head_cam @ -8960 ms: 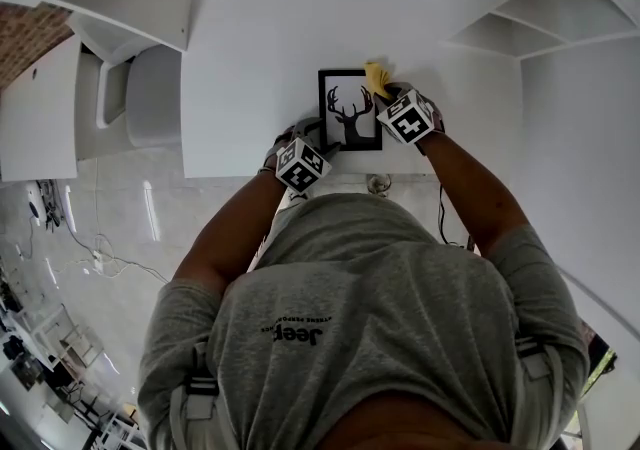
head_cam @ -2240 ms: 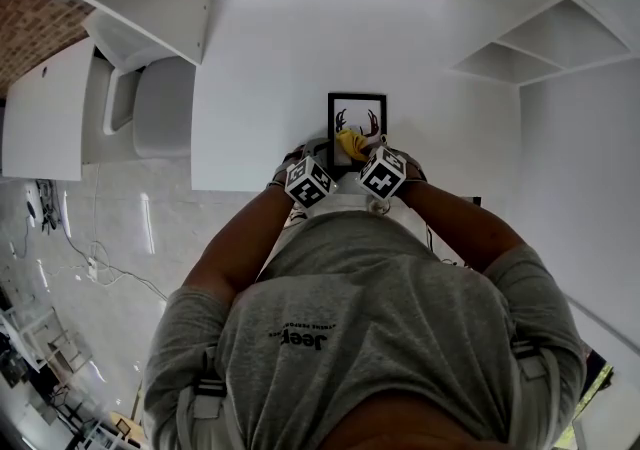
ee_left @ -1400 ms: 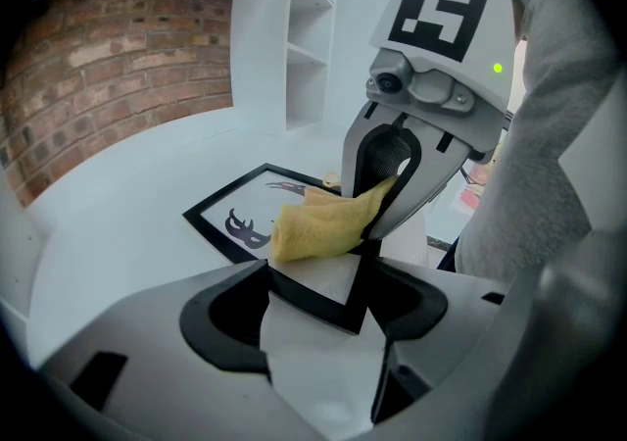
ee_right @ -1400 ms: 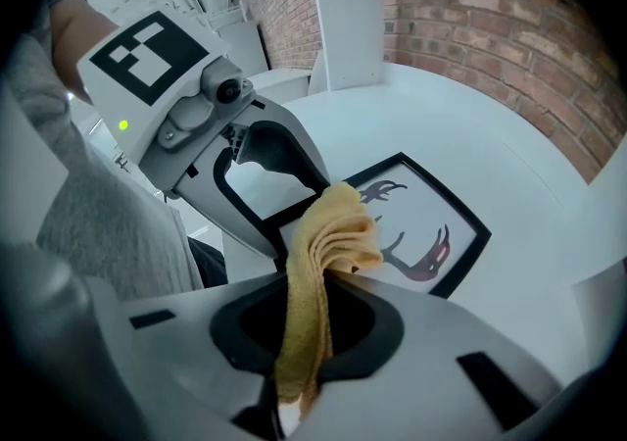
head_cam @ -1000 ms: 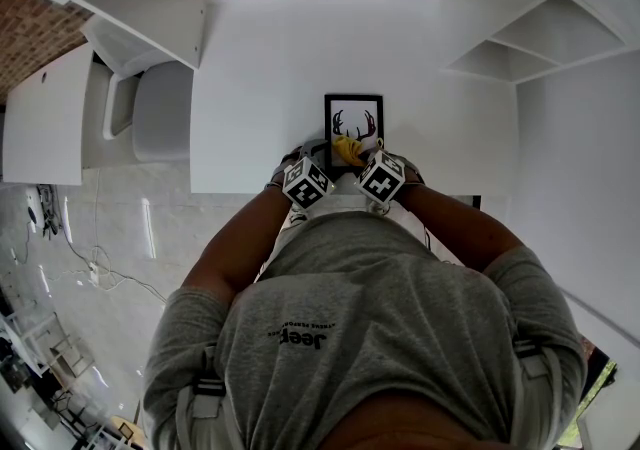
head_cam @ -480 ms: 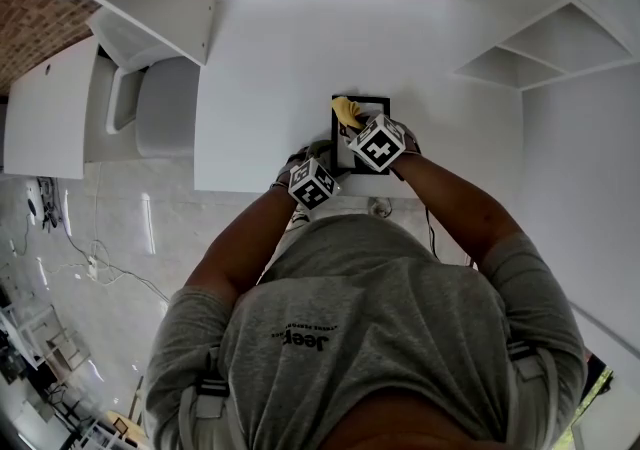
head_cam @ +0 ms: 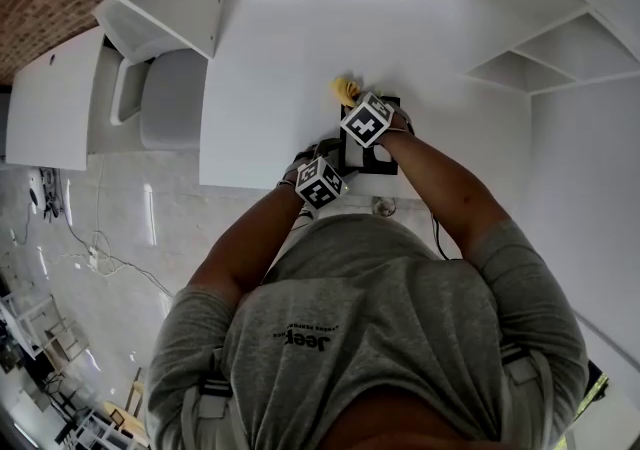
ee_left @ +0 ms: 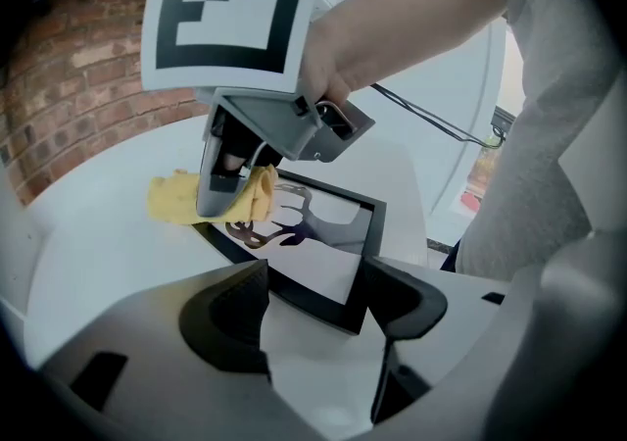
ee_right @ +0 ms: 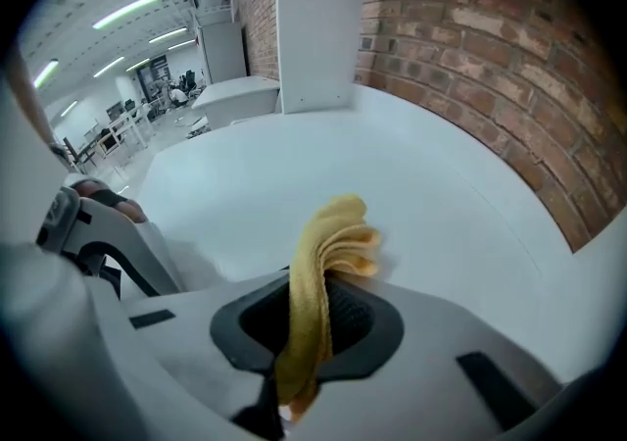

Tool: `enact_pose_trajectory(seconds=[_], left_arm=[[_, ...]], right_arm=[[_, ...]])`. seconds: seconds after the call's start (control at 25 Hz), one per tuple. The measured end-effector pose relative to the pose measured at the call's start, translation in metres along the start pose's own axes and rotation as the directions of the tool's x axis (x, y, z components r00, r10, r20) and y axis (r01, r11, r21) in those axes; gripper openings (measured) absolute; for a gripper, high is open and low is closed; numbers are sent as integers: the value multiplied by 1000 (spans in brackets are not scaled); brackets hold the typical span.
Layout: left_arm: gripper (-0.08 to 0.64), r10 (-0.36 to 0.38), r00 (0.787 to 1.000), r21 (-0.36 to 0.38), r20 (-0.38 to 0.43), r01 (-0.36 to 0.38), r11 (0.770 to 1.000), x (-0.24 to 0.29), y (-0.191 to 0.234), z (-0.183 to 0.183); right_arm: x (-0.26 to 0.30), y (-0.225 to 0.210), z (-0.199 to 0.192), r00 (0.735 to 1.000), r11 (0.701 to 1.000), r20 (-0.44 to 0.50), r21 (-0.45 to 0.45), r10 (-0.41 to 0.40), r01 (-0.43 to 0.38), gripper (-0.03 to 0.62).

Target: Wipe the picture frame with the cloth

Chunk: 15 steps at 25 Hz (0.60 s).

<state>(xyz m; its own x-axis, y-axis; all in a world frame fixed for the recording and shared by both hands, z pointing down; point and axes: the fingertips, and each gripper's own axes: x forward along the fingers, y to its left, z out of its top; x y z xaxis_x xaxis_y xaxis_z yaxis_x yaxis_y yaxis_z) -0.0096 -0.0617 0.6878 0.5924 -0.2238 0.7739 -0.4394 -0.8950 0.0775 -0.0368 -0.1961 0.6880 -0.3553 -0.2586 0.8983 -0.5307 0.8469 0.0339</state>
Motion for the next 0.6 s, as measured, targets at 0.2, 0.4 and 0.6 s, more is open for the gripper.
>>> enact_pose_trajectory(seconds=[0.2,0.4,0.6], left_arm=[[310,-1,1000,-1,-1,1,1000,0,0,-1],[310,-2,1000,-1,-4,2,1000,0,0,-1],[310,-3,1000,-1,-4,3,1000,-1,0,-1]], right_arm=[[-1,7,-7,999,999,-29,5,35,-35,54],[-9,31,-22,996,997,-63,-32,66,-68,53],[-21,69,-42,988,990,-83,-31,133,-136,54]])
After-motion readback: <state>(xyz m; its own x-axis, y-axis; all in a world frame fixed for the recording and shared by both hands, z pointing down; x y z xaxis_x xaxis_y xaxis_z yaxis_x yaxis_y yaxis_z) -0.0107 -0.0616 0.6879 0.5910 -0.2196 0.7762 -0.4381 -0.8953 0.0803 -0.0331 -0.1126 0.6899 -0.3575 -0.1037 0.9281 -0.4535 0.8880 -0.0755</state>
